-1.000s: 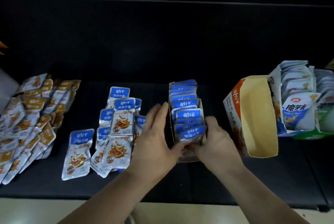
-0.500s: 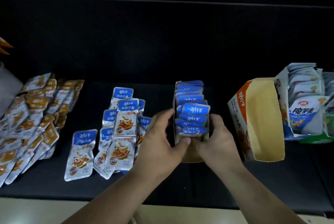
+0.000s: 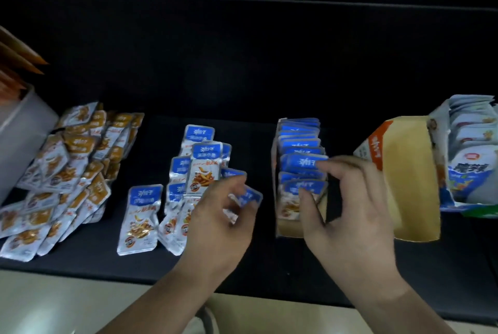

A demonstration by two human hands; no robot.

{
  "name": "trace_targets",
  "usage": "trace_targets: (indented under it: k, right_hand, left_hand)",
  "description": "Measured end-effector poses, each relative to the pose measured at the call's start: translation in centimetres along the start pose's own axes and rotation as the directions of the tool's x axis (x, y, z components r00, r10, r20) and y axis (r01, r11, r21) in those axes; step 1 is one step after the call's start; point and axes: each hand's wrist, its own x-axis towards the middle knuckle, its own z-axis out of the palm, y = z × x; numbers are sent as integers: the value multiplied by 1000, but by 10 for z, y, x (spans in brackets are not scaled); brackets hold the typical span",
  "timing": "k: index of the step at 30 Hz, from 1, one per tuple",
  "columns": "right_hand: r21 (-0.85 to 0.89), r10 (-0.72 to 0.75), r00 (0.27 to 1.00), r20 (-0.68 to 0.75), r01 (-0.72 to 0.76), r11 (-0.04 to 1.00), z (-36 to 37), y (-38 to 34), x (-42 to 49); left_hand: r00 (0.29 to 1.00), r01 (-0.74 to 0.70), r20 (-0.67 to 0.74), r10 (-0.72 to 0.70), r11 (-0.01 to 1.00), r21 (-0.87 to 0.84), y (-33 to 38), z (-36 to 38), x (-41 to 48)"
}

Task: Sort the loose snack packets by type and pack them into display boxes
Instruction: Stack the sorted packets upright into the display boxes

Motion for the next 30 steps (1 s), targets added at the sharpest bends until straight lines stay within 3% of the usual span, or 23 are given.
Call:
trace_targets:
  k: [2, 4, 5, 6, 8, 11, 13, 17, 20, 22, 25, 30]
  right_hand:
    - [197, -33, 996, 86, 15, 980, 15, -30, -3]
    - [363, 49, 943, 328, -174, 916, 41, -59, -11]
    - [363, 104, 891, 442, -283, 888, 56, -69, -17]
    - [312, 164, 834, 526, -369, 876, 71, -75, -23]
    - [99, 309, 689, 656, -484, 869, 100, -81, -31]
    - [-129, 434, 529, 729, -517, 846, 126, -85, -37]
    - [-126, 430, 548, 717, -505, 854, 135, -86, -37]
    - [21, 365, 718, 592, -467, 884, 143, -77, -39]
    - [-32, 329, 779, 533, -371, 928, 144, -66, -36]
    - [-108, 296, 795, 530, -284, 953, 145, -61, -32]
    - [-116, 288, 815, 503, -267, 957, 146, -57, -34]
    - [-18, 316, 830, 459, -346, 938, 142, -54, -29]
  left_hand:
    - [997, 36, -62, -34, 998, 43, -15, -26, -6]
    - [989, 64, -147, -35, 978, 200, -39, -55, -9]
    - [984, 116, -167, -61, 932, 343, -53, -68, -9]
    - [977, 194, -175, -125, 859, 473, -66, -79, -8]
    - [928, 371, -195, -318, 728, 576, -85, -94, -7]
    - [877, 464, -162, -452, 711, 528, -92, -94, -7]
    - [895, 434, -132, -427, 762, 480, -87, -87, -6]
    - [932, 361, -107, -347, 852, 379, -75, -78, -4]
    - [908, 406, -176, -381, 903, 138, -75, -85, 3]
    - [856, 468, -200, -476, 879, -89, -76, -95, 13]
    - [786, 523, -199, -585, 801, -292, -72, -102, 24]
    - [810, 543, -49, -585, 778, -317, -54, -89, 33]
